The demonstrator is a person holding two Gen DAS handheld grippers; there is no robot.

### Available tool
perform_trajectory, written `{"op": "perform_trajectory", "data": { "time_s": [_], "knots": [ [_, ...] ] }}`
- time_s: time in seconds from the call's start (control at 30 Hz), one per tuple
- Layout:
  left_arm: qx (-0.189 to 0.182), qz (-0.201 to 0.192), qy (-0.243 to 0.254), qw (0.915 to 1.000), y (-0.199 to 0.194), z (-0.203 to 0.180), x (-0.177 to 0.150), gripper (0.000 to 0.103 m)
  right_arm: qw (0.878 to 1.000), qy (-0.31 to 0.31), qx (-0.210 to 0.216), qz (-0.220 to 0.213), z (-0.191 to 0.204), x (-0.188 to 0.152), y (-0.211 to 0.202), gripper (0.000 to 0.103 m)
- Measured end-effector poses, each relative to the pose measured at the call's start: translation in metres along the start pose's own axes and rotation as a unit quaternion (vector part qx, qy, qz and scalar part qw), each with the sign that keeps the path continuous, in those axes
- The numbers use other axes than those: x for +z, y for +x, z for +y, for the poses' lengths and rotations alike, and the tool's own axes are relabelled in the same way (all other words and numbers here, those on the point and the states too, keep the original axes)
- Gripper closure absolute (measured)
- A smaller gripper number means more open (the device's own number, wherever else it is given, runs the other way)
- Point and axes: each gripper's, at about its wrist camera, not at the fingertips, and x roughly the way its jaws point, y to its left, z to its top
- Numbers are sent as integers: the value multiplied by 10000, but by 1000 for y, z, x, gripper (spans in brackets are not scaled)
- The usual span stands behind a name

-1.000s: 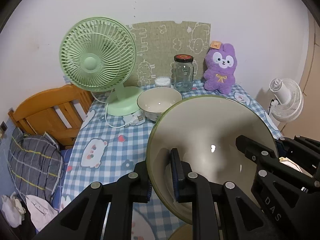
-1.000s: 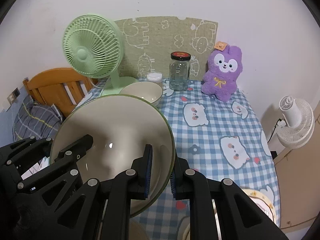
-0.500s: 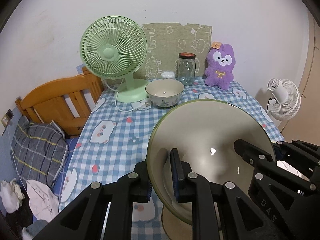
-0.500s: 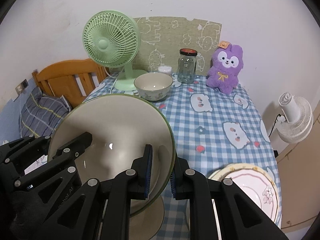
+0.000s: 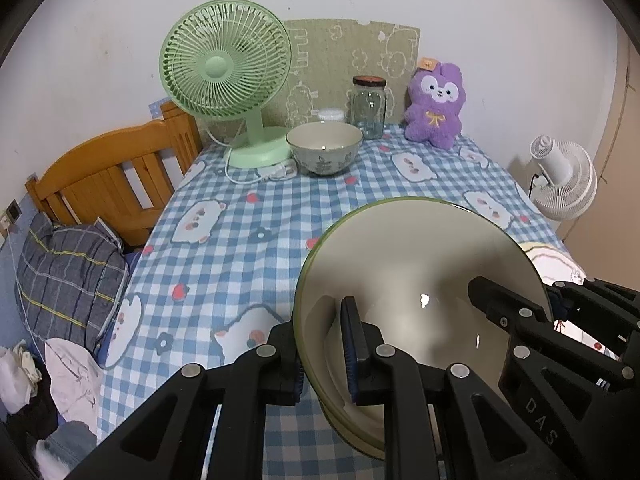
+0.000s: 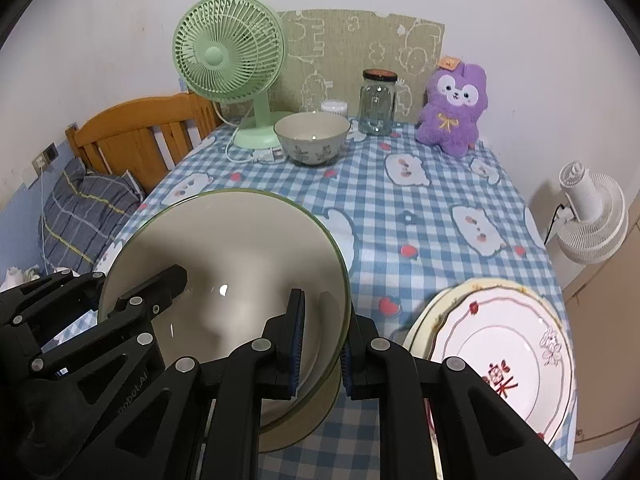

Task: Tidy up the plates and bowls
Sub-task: 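Lift the second bowl and carry it toward the first bowl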

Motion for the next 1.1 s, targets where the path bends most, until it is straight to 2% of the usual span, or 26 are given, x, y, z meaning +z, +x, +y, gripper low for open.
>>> {"op": "perform_trajectory", "data": {
  "time_s": [0.4,0.73,1.1],
  "knots": [
    [18,318,43,9995,18,3,-25,90,9995,-22,9,325,6,-23,20,85],
    [86,284,137,9995,22,-1,-31,88,9994,-34,-46,342,7,-28,21,84],
    [-17,330,18,9995,24,2,-33,86,9992,134,26,374,6,-28,20,81]
  ]
}}
